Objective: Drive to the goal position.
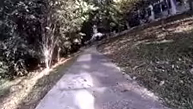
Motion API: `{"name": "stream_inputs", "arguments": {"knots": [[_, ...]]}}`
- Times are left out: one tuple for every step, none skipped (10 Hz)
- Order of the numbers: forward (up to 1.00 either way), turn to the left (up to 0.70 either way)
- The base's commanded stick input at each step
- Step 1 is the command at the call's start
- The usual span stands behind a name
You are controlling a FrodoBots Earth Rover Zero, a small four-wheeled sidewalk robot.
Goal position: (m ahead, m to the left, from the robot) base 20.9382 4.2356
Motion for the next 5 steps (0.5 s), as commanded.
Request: {"name": "stream_inputs", "arguments": {"knots": [[0.5,0.0],[0.5,0.0],[0.5,0.0],[0.5,0.0],[0.5,0.0]]}}
